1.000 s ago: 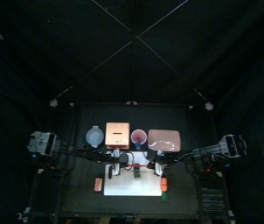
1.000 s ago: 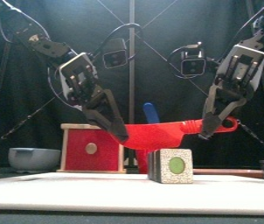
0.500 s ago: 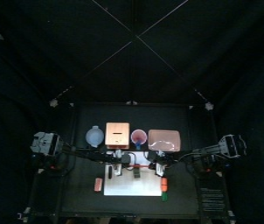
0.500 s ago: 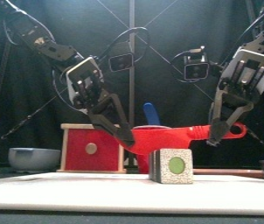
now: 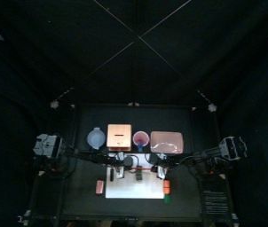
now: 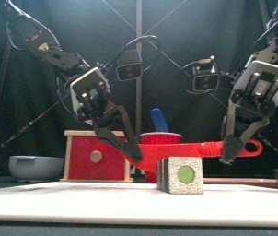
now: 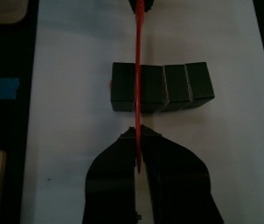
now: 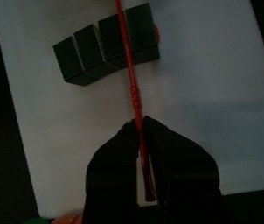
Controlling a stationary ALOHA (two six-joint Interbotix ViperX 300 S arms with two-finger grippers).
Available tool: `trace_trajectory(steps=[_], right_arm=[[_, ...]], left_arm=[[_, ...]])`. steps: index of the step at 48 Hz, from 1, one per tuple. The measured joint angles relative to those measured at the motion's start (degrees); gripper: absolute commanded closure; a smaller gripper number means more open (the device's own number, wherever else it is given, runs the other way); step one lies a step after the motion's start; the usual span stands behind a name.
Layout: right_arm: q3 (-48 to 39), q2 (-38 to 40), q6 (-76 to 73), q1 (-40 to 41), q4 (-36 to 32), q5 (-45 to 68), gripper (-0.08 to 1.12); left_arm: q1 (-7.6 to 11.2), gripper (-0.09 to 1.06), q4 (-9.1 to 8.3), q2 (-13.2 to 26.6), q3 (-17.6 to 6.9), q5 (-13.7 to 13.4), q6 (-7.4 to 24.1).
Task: Place sushi on board then cut the sushi with the knife then place the pieces on the plate
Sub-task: Cut the sushi into 4 pieces
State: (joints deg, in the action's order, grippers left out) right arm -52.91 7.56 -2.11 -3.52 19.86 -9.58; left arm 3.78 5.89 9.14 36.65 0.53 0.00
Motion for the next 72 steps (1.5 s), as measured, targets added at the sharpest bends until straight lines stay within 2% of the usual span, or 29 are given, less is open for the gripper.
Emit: trace_trajectory(steps=[16, 34, 50, 55, 66, 72], right_arm=[[0.5, -2.2, -0.1, 1.1, -0.3, 0.1, 0.66], [0.4, -2.3, 0.1, 4.1, -2.0, 0.1, 0.66], [0.6, -1.6, 0.1, 6.1, -3.1, -0.3, 0.66], [1.5, 0.4, 0.1, 6.1, -3.1, -2.2, 0.66], [3.8, 6.1, 0.0, 5.4, -2.4, -6.0, 0.66], [4.0, 7.3, 0.0, 3.5, -1.1, -6.3, 0.66]], left_arm=[[-0.09, 0.59, 0.44, 1.5, -0.3, -1.0, 0.0], [-1.85, 0.59, 0.44, 1.8, -0.3, -0.9, 0.3], [-3.25, 0.59, -0.44, 1.5, -0.3, -1.2, 0.4], [-3.08, 0.59, -0.79, 0.2, -0.3, -1.8, 0.4], [-2.55, 0.59, -1.05, -5.3, 0.2, -4.9, 0.4], [-0.53, 0.59, -1.05, -6.9, 0.4, -5.7, 0.2]])
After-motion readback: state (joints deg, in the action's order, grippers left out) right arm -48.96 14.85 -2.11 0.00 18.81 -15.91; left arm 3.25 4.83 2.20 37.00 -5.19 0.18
